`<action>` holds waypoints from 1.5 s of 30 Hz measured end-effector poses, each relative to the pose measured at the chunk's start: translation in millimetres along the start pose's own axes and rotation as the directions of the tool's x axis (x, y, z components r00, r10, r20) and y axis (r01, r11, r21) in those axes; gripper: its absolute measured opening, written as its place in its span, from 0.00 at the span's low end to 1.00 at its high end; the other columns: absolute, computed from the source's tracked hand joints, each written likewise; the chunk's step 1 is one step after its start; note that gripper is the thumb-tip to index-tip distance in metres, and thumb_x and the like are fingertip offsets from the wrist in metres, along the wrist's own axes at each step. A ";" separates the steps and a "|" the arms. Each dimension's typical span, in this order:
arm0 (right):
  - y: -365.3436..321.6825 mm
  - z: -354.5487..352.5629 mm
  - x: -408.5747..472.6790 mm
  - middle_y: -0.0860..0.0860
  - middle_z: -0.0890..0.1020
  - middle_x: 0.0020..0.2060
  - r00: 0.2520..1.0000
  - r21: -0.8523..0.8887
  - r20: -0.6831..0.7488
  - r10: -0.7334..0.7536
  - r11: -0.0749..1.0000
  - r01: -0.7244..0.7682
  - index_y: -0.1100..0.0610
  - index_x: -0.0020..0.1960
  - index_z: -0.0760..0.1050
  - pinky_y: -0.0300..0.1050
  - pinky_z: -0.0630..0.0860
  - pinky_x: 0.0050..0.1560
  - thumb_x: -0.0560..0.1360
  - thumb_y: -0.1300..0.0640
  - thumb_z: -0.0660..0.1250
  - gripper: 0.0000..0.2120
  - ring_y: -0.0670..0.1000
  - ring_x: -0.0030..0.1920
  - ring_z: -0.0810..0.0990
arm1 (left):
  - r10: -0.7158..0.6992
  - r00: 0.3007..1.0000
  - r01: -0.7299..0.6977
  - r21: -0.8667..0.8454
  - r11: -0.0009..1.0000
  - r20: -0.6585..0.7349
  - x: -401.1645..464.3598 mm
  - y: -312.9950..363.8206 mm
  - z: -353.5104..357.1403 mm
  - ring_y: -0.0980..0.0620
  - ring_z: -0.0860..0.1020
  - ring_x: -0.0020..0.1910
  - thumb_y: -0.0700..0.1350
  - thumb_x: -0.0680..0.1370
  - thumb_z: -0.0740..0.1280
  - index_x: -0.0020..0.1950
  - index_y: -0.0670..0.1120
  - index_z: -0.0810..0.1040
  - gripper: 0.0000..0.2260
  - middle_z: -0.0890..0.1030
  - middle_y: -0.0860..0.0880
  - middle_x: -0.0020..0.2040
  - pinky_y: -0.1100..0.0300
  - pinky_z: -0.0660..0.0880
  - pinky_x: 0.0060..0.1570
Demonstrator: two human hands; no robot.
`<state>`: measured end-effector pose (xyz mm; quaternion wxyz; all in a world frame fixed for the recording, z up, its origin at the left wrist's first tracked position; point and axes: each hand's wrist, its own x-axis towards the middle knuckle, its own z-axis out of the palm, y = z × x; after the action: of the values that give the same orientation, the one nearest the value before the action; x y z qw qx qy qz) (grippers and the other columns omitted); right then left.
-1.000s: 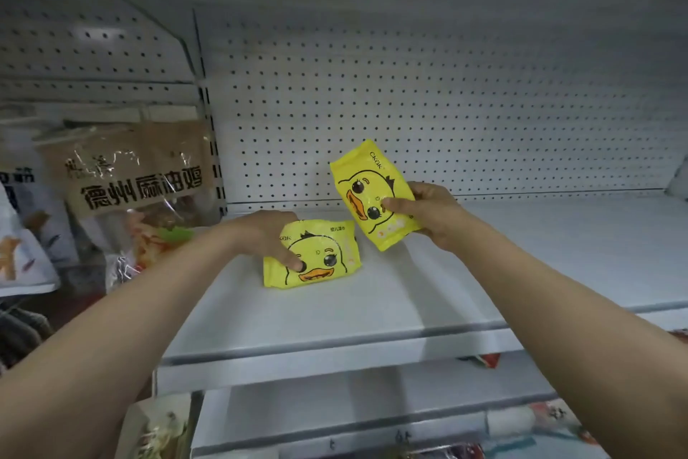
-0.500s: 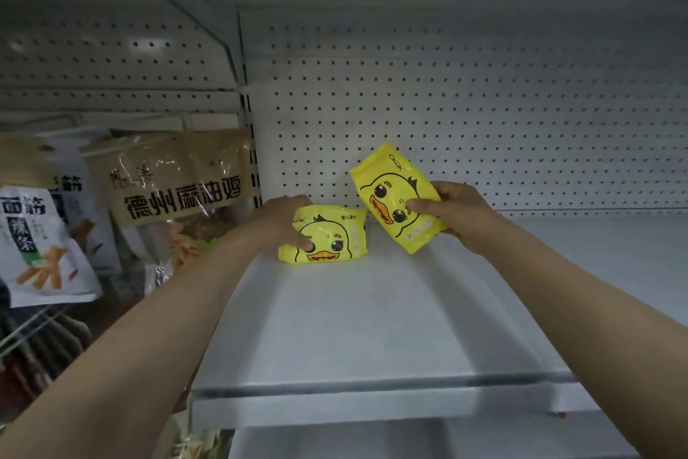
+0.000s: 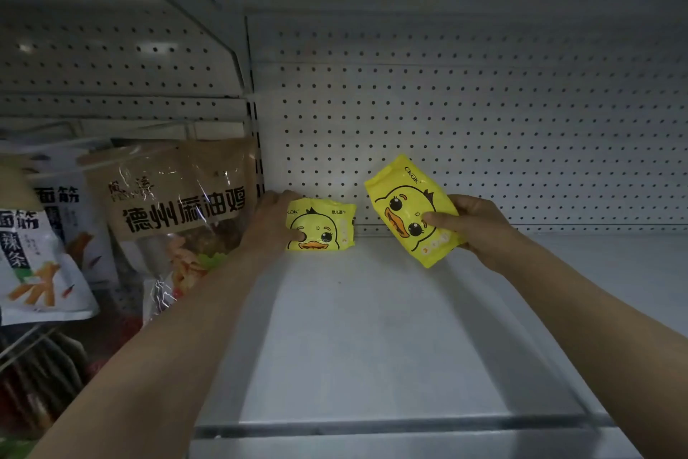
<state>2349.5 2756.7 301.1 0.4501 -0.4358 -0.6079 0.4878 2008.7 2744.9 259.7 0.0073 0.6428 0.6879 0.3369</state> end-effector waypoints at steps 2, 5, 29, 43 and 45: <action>0.7 -2.6 0.3 0.53 0.87 0.47 1.000 0.005 -0.001 -0.003 1.000 0.003 0.56 0.56 0.81 0.46 0.81 0.43 0.69 0.61 0.77 0.15 0.54 0.46 0.86 | -0.012 1.000 0.013 0.010 1.000 -0.025 2.1 1.7 2.7 0.45 0.69 0.63 0.43 0.64 0.79 0.66 0.49 0.71 0.33 0.71 0.44 0.60 0.53 0.67 0.61; 1.2 -6.4 0.4 0.52 0.87 0.47 1.000 0.019 -0.003 -0.008 1.000 0.008 0.56 0.56 0.81 0.44 0.80 0.42 0.70 0.61 0.76 0.15 0.52 0.45 0.86 | -0.020 0.998 0.023 0.048 0.999 -0.062 5.3 1.5 6.4 0.45 0.69 0.63 0.44 0.65 0.79 0.66 0.48 0.70 0.33 0.70 0.44 0.61 0.55 0.66 0.61; -10.7 -5.3 23.6 0.54 0.86 0.49 0.999 -0.105 0.004 -0.046 0.993 0.046 0.56 0.57 0.81 0.46 0.81 0.45 0.68 0.61 0.78 0.18 0.53 0.46 0.85 | 0.130 0.959 -0.121 0.053 0.991 -0.251 -5.2 1.3 -2.0 0.45 0.69 0.65 0.49 0.70 0.76 0.69 0.47 0.69 0.30 0.71 0.45 0.65 0.50 0.70 0.62; -10.1 135.3 71.9 0.49 0.83 0.51 0.908 -0.598 0.402 -0.115 0.719 0.356 0.50 0.53 0.78 0.49 0.78 0.57 0.64 0.54 0.82 0.21 0.50 0.53 0.81 | 0.079 0.990 -0.113 -0.308 0.945 -0.119 -23.2 -12.2 -40.7 0.55 0.75 0.59 0.53 0.70 0.75 0.66 0.52 0.75 0.26 0.77 0.52 0.62 0.65 0.72 0.56; -3.5 148.4 74.3 0.49 0.83 0.52 0.911 -0.626 0.382 -0.156 0.682 0.379 0.51 0.55 0.79 0.48 0.77 0.56 0.64 0.53 0.81 0.21 0.50 0.54 0.80 | 0.088 0.995 -0.098 -0.267 0.959 -0.047 -23.0 -13.9 -36.4 0.54 0.74 0.59 0.53 0.69 0.76 0.66 0.52 0.74 0.27 0.77 0.52 0.62 0.61 0.71 0.57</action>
<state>2189.0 2798.4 295.9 0.2262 -0.3976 -0.8628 0.2151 1984.3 2708.7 271.5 0.0668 0.6616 0.6048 0.4383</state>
